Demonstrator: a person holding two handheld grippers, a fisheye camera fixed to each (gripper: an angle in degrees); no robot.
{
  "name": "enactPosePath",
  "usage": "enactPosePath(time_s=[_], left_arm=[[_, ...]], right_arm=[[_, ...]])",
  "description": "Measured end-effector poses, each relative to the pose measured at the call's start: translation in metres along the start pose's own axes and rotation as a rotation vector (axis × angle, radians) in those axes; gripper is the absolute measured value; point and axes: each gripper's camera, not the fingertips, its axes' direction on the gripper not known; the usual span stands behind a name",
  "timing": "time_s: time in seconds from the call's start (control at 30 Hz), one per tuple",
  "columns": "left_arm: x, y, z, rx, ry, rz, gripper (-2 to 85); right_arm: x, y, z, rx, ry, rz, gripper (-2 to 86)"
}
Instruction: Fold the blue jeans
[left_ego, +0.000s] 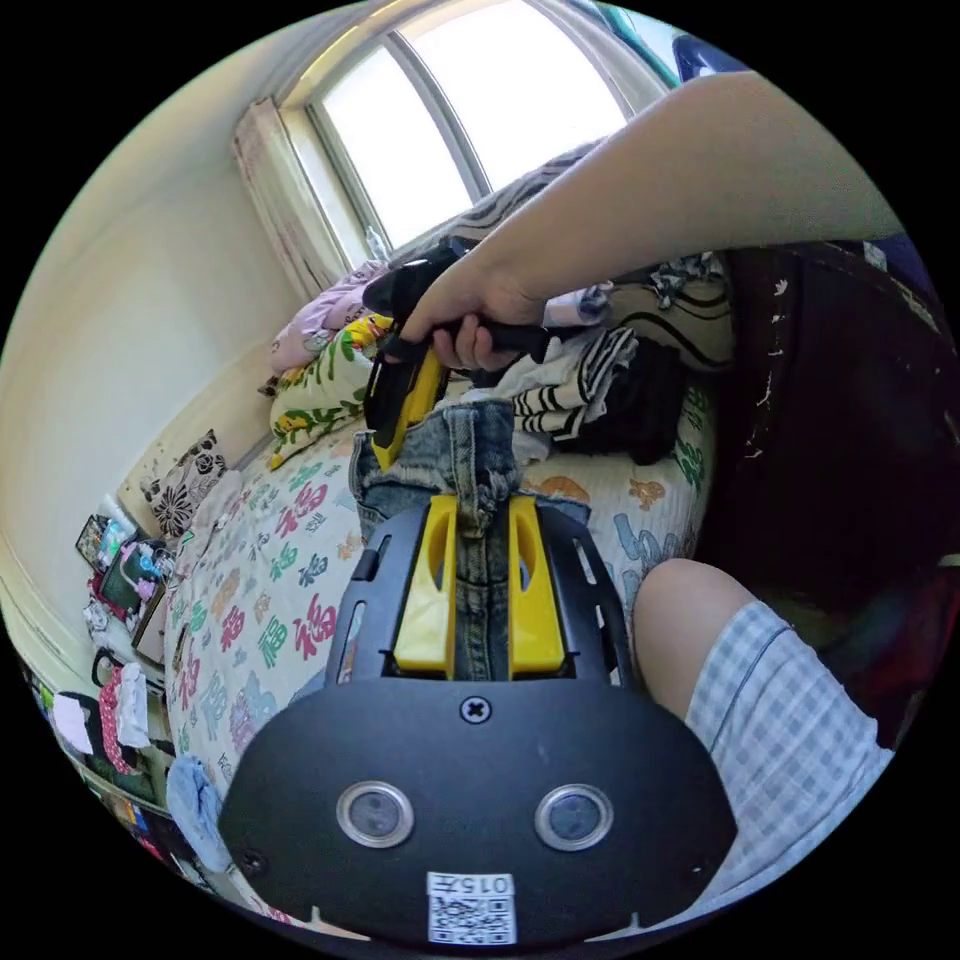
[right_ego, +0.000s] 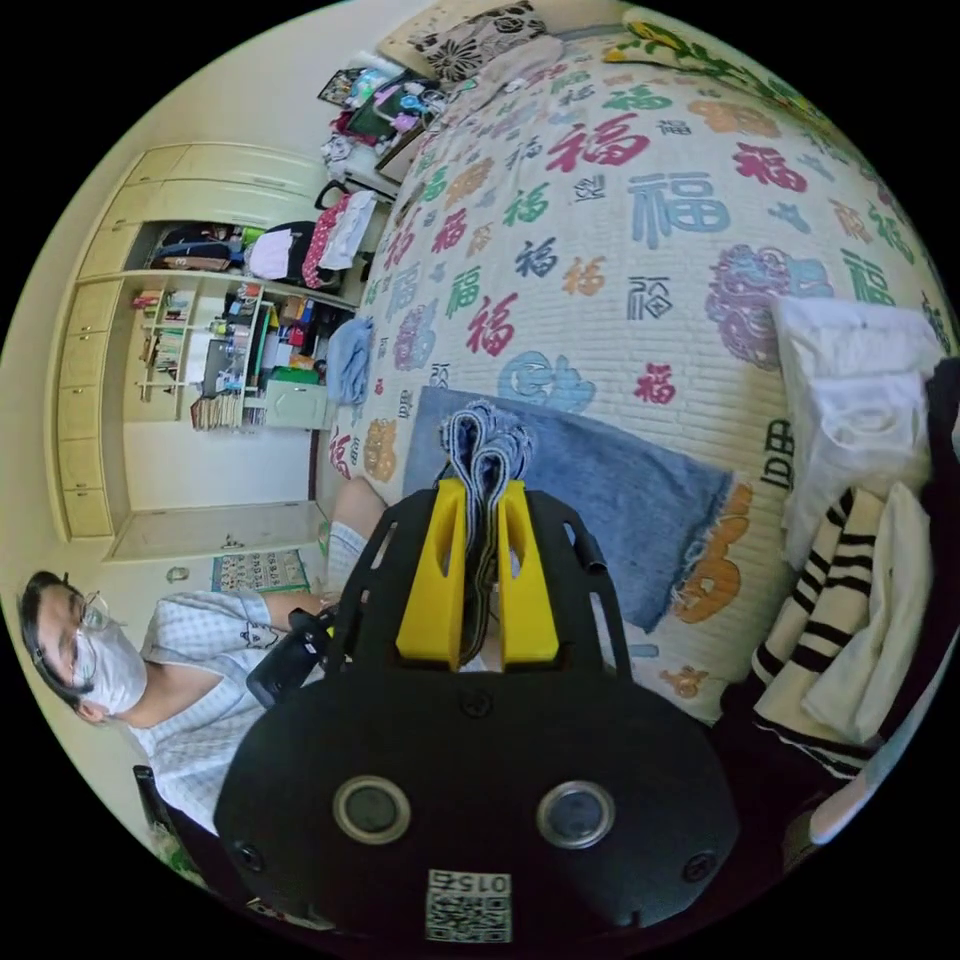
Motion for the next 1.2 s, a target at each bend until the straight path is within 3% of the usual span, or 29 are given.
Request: enactPosePath(time_s=[0.17, 0.3, 0.37, 0.5, 0.63, 0.73, 0.83, 1.03, 1.2], left_arm=[[0.056, -0.026, 0.096, -0.105, -0.013, 0.089, 8.0], [0.087, -0.022, 0.186, -0.21, 0.137, 0.175, 8.5], [0.087, -0.023, 0.206, -0.215, 0.208, 0.181, 8.6], [0.049, -0.016, 0.204, -0.087, 0.383, 0.075, 8.2], [-0.008, 0.02, 0.191, -0.06, 0.289, -0.101, 7.4], [-0.054, 0.07, 0.224, -0.206, 0.258, -0.267, 5.4], [-0.063, 0.113, 0.288, -0.527, 0.139, -0.258, 2.4], [-0.066, 0.117, 0.333, -0.524, 0.124, -0.236, 3.4], [-0.083, 0.05, 0.358, -0.228, 0.266, -0.189, 8.8]], right_arm=[[0.06, 0.01, -0.044, 0.03, 0.036, 0.082, 6.9], [0.087, 0.033, -0.084, 0.086, 0.301, 0.248, 7.6], [0.083, 0.054, -0.109, 0.147, 0.284, 0.226, 8.2], [0.061, 0.117, -0.156, 0.29, 0.238, 0.161, 8.7], [0.034, 0.149, -0.167, 0.307, 0.264, 0.073, 7.9], [0.042, 0.152, -0.157, 0.192, 0.368, 0.104, 6.5], [0.054, 0.171, -0.164, 0.226, 0.509, 0.123, 0.7], [0.05, 0.255, -0.253, 0.455, 0.401, 0.31, 1.3], [0.09, 0.362, -0.291, 0.659, -0.038, 0.529, 14.7]])
